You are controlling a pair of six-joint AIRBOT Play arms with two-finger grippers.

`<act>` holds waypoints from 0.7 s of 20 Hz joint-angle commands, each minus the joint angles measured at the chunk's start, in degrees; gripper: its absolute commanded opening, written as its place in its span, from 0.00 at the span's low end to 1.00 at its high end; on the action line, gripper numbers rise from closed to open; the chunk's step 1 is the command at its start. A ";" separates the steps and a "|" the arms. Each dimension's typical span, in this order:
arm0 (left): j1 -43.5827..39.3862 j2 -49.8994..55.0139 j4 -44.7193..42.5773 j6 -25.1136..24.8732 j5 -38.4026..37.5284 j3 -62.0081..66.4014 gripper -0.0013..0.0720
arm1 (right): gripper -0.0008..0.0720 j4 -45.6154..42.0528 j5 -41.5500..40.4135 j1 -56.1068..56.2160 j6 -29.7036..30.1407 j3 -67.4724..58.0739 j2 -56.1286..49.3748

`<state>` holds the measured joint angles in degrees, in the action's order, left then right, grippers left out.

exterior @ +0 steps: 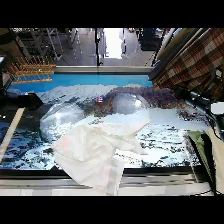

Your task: Fold the clothes and pants, and hang the long-sleeved shirts on hangers.

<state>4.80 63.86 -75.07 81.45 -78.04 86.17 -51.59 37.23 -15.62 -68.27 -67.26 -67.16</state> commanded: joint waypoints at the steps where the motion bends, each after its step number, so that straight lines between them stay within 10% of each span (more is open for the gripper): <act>1: -0.04 0.11 7.58 -6.14 -10.19 -5.44 0.89 | 0.51 -3.48 28.22 -3.61 7.30 -1.73 1.03; 3: -0.66 0.11 17.07 -10.86 -10.54 -15.19 0.78 | 0.51 -2.71 39.21 -7.19 8.46 0.66 0.87; 5: -3.30 0.11 20.94 -15.21 -5.79 -26.62 0.78 | 0.73 1.16 46.75 -11.17 9.53 6.10 0.90; 14: -31.34 0.92 -8.28 -22.36 20.35 -44.94 0.84 | 0.81 10.45 38.86 -4.70 7.48 26.05 -5.46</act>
<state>-18.68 64.27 -73.23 60.69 -66.72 44.05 -43.13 78.85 -22.65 -60.51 -43.88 -69.47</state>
